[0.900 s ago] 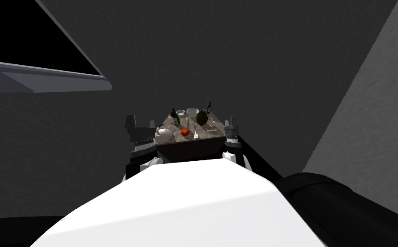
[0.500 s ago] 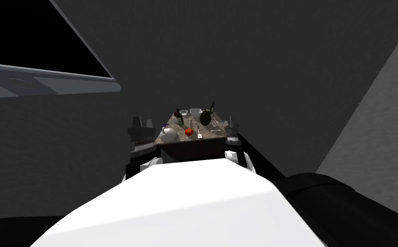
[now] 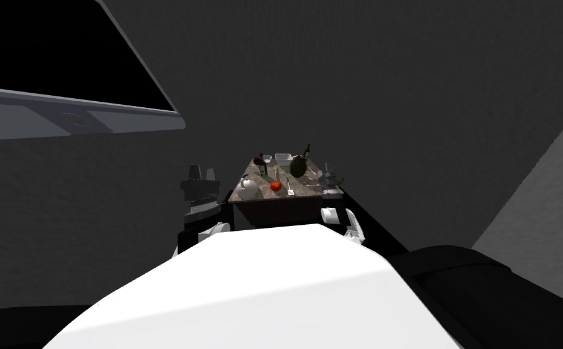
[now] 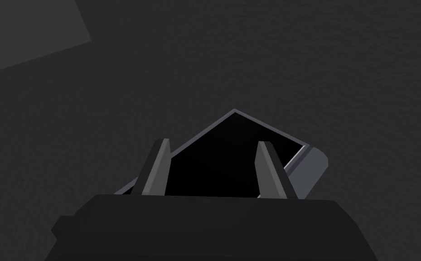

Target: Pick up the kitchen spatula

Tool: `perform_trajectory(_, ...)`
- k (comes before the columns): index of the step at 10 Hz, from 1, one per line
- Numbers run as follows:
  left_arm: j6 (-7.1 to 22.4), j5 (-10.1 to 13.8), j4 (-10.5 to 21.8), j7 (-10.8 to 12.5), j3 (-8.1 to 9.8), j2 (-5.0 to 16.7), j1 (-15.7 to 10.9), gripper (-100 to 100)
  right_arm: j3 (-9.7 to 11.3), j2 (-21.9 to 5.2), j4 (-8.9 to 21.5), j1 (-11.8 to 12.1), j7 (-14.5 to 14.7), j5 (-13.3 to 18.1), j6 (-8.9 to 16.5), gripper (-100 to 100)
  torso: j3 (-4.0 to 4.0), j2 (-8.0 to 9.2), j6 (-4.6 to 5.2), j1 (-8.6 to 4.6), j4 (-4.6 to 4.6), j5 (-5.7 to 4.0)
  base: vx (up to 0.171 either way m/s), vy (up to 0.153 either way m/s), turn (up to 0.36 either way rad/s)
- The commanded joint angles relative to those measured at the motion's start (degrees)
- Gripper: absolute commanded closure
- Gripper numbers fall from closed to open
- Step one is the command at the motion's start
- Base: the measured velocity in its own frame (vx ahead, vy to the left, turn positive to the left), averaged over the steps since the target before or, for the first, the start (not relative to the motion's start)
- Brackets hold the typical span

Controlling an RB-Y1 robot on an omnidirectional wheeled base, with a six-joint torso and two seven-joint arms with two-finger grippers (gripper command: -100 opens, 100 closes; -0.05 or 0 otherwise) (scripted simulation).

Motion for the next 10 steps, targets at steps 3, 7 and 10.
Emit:
perform_trajectory(3, 0.0, 0.0, 0.0, 0.0, 0.00, 0.0, 0.0, 0, -3.3, -2.9, 4.5, -3.7, -5.4, -1.6, 5.6, -100, -0.01, -0.02, 0.02, -0.04, 0.00, 0.01, -0.001, 0.140, 0.080)
perform_trajectory(7, 0.0, 0.0, 0.0, 0.0, 0.00, 0.0, 0.0, 0, -6.1, -5.4, 8.3, -7.1, -9.9, -3.1, 11.2, -100, -0.04, -0.07, 0.01, -0.12, -0.02, -0.02, 0.015, 0.127, 0.077)
perform_trajectory(10, 0.0, 0.0, 0.0, 0.0, 0.01, 0.0, 0.0, 0, -8.7, -7.8, 12.7, -10.8, -14.5, -4.9, 15.5, -100, -0.01, -0.02, 0.03, -0.23, 0.00, -0.04, 0.004, 0.100, 0.069)
